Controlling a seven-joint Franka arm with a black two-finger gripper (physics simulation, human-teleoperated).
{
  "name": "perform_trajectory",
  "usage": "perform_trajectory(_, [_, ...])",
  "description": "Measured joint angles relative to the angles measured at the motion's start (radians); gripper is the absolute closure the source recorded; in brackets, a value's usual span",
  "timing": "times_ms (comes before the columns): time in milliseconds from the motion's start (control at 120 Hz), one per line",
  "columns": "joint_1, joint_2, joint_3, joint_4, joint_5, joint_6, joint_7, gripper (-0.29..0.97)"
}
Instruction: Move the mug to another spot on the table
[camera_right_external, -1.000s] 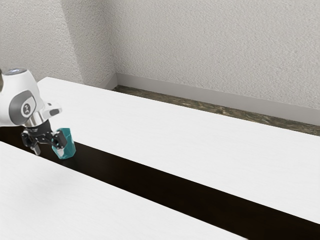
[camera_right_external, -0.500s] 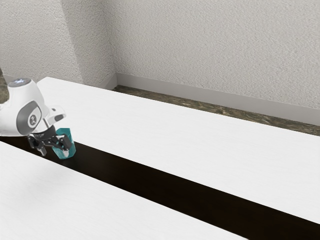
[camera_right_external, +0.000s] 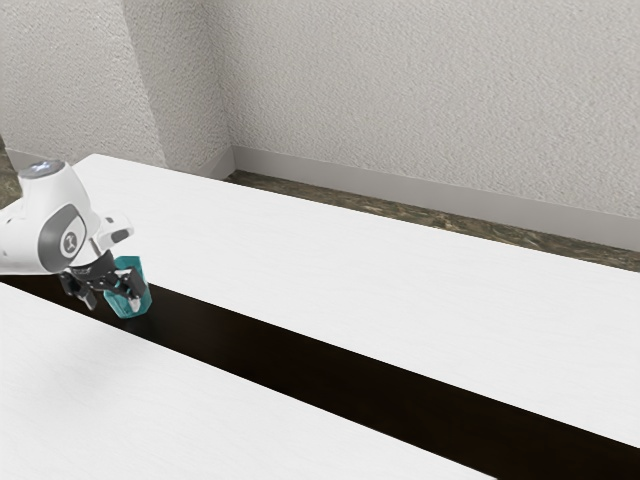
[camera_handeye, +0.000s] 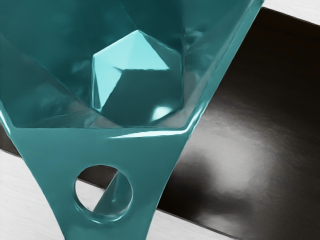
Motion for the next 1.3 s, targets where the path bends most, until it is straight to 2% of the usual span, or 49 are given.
perform_trajectory(333, [0.004, 0.058, 0.001, 0.046, -0.003, 0.009, 0.014, 0.01])
perform_trajectory(700, [0.004, 0.078, 0.001, 0.056, 0.000, 0.029, 0.028, 0.13])
perform_trajectory(867, [0.007, 0.083, 0.003, 0.056, 0.000, 0.035, 0.035, 0.23])
perform_trajectory(1183, [0.008, 0.085, 0.004, 0.058, -0.002, 0.039, 0.044, 0.53])
perform_trajectory(1300, [0.007, 0.085, 0.005, 0.058, 0.000, 0.040, 0.045, 0.56])
